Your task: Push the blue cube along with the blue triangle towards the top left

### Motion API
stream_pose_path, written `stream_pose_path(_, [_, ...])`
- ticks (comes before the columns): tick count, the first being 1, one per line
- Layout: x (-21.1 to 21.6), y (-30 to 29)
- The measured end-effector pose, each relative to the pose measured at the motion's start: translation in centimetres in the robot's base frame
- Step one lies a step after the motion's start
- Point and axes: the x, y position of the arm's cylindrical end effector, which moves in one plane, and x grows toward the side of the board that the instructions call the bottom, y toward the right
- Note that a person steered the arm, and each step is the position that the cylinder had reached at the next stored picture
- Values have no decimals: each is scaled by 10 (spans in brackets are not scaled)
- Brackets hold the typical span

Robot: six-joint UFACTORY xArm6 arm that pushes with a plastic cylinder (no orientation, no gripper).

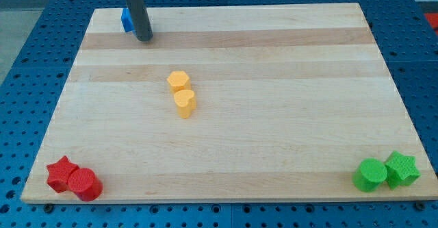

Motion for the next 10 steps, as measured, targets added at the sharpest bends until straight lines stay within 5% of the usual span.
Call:
stream_pose_path(3, [12,69])
stream_pose_path(8, [-1,2])
stream_pose_path(10, [19,97])
